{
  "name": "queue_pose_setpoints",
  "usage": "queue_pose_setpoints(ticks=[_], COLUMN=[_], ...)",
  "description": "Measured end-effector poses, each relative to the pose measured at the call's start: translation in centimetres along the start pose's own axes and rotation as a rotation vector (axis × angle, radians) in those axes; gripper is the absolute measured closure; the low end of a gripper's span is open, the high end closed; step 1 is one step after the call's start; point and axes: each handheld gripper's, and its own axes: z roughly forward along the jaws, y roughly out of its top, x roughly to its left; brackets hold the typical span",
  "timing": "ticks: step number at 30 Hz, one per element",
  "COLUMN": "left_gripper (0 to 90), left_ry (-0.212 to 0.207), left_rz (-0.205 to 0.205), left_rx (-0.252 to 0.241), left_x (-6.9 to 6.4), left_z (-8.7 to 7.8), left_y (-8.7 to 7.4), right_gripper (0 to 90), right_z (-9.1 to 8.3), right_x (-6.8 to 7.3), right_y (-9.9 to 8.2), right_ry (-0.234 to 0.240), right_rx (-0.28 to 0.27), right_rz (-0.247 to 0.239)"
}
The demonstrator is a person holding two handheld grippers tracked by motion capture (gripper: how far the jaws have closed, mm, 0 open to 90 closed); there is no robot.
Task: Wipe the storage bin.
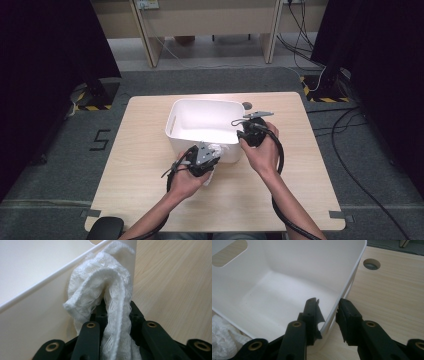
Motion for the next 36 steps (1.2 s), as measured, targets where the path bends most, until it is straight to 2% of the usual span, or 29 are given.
queue_pose_setpoints(ticks=[21,36], left_gripper=[75.8,75.8], left_ry=[0.001,0.000], left_rz=[0.006,0.031], left_rx=[0.016,0.040], left_x=[-0.4,-0.7], left_z=[1.1,2.1], left_y=[-0.9,-1.8], right_gripper=[69.4,69.3], right_z=[0.0,0.0], right_x=[0.0,0.0], right_y=[0.0,0.0], right_ry=[-0.001,0.001], right_rx=[-0.002,-0.004], right_rz=[-0.002,-0.002])
